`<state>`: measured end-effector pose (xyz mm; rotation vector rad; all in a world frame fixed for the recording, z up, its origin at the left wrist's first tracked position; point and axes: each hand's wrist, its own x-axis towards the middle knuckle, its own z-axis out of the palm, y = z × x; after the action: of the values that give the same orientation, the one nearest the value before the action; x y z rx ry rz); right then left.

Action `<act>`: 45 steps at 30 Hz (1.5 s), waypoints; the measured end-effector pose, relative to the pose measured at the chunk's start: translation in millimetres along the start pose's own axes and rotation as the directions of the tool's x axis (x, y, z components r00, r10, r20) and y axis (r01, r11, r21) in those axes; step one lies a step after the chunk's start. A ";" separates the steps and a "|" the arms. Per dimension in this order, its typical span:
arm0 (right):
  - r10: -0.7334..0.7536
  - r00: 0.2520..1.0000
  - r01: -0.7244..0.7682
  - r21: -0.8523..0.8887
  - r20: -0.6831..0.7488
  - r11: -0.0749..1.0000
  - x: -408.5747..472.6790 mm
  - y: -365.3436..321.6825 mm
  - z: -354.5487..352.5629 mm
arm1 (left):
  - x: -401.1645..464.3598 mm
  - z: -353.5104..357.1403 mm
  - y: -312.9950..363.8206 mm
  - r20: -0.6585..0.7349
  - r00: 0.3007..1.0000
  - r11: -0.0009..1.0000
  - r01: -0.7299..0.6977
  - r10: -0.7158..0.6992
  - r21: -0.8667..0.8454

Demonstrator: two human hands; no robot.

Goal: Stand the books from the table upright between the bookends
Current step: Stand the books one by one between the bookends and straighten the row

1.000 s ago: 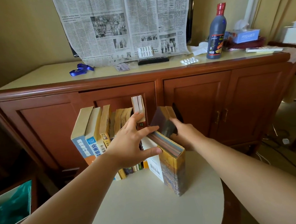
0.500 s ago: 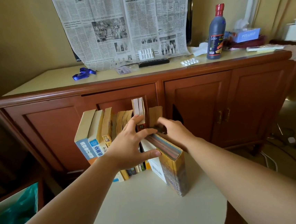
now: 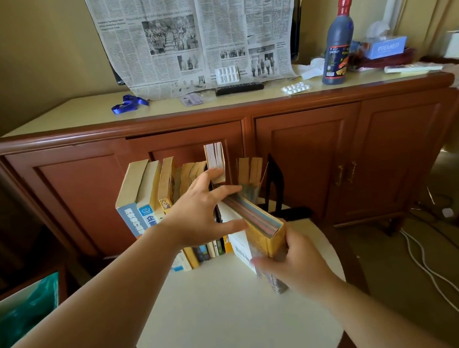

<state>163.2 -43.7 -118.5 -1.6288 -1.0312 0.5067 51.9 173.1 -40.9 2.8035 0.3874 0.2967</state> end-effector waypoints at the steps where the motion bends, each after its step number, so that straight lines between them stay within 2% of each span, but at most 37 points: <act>1: -0.044 0.996 0.038 -0.070 -0.074 0.997 -2.7 6.8 5.2 | -1.5 -3.2 -0.5 -0.004 1.000 0.999 -0.015 0.015 -0.051; 2: -0.090 0.988 0.074 -0.128 -0.124 0.989 -4.5 10.0 7.5 | -2.8 -6.5 -1.0 -0.012 1.000 0.995 -0.017 0.016 -0.098; 4: -0.195 0.975 0.164 -0.249 -0.103 0.954 -8.3 9.9 10.1 | -4.3 -11.3 -0.9 -0.038 0.999 0.990 0.019 -0.025 -0.140; 5: -0.284 0.957 0.243 -0.369 -0.059 0.897 -10.8 12.0 10.9 | -4.3 -11.9 -0.6 -0.053 0.997 0.989 0.048 -0.055 -0.137; 7: -0.452 0.889 0.396 -0.612 0.070 0.684 -16.6 25.9 18.3 | -3.1 -10.6 -1.5 -0.071 0.994 0.993 0.075 -0.081 -0.094; 8: -0.469 0.874 0.422 -0.683 0.131 0.596 -20.9 32.4 24.3 | -2.3 -9.2 -2.3 -0.073 0.994 0.995 0.071 -0.076 -0.075; 10: -0.387 0.896 0.406 -0.751 0.217 0.520 -30.1 43.2 36.5 | -1.4 -5.8 -4.2 -0.077 0.995 0.996 0.061 -0.066 -0.064; 12: -0.207 0.913 0.408 -0.762 0.353 0.502 -37.6 45.5 44.7 | -1.3 -3.0 -4.8 -0.089 0.994 0.996 0.061 -0.068 -0.072; 13: -0.122 0.905 0.410 -0.759 0.408 0.506 -39.5 41.7 46.5 | -1.5 -1.3 -4.7 -0.096 0.993 0.995 0.061 -0.068 -0.076; 15: 0.103 0.866 0.341 -0.729 0.489 0.594 -38.8 26.4 46.0 | -1.7 1.5 -4.4 -0.106 0.992 0.995 0.057 -0.065 -0.077; 17: 0.150 0.876 0.269 -0.723 0.459 0.637 -32.0 11.8 43.3 | -1.5 3.1 -5.0 -0.116 0.992 0.997 0.050 -0.058 -0.067; 19: 0.121 0.952 0.105 -0.672 0.281 0.733 -16.5 3.8 39.1 | -1.6 4.8 -6.8 -0.128 0.990 0.997 0.044 -0.051 -0.056; 21: 0.113 0.994 -0.100 -0.544 -0.008 0.833 10.9 8.5 31.5 | -1.7 6.6 -7.8 -0.144 0.989 0.998 0.035 -0.042 -0.049; 22: 0.147 0.979 -0.196 -0.448 -0.144 0.872 28.2 13.1 27.5 | -1.7 7.3 -8.1 -0.154 0.987 0.998 0.031 -0.038 -0.046; 24: 0.234 0.918 -0.329 -0.287 -0.320 0.900 66.1 19.5 18.8 | -1.4 8.6 -8.5 -0.172 0.985 0.999 0.026 -0.034 -0.046; 26: 0.308 0.858 -0.416 -0.203 -0.411 0.886 99.8 25.3 16.7 | -1.4 9.9 -9.8 -0.188 0.982 0.998 0.021 -0.031 -0.053; 29: 0.446 0.773 -0.513 -0.032 -0.452 0.858 130.7 32.8 27.4 | -1.6 12.3 -12.6 -0.223 0.975 0.999 0.008 -0.017 -0.040; 35: 0.469 0.695 -0.473 0.144 -0.545 0.869 143.5 36.7 37.5 | -1.6 15.4 -12.9 -0.243 0.970 0.999 -0.005 -0.003 -0.032; 37: 0.424 0.707 -0.437 0.122 -0.566 0.891 139.8 36.2 39.4 | -1.2 16.2 -14.4 -0.243 0.970 0.999 -0.010 0.002 -0.032; 39: 0.338 0.764 -0.389 0.025 -0.550 0.921 131.6 37.3 41.1 | -1.0 16.6 -16.7 -0.243 0.970 1.000 -0.011 0.004 -0.026; 41: 0.248 0.852 -0.332 -0.110 -0.461 0.937 120.7 38.8 40.1 | -0.5 16.0 -17.5 -0.251 0.968 1.000 -0.020 0.018 -0.003; 43: 0.174 0.946 -0.254 -0.291 -0.273 0.923 113.5 36.0 38.1 | 1.5 14.6 -18.2 -0.242 0.969 0.999 -0.032 0.042 0.043; 45: 0.133 0.987 -0.156 -0.415 -0.086 0.897 114.1 30.5 35.9 | 5.2 11.3 -19.1 -0.200 0.978 0.990 -0.029 0.056 0.136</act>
<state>207.5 69.8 -137.9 -2.1036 -1.0301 0.3471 55.0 189.2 -56.7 2.9235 0.4067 0.5914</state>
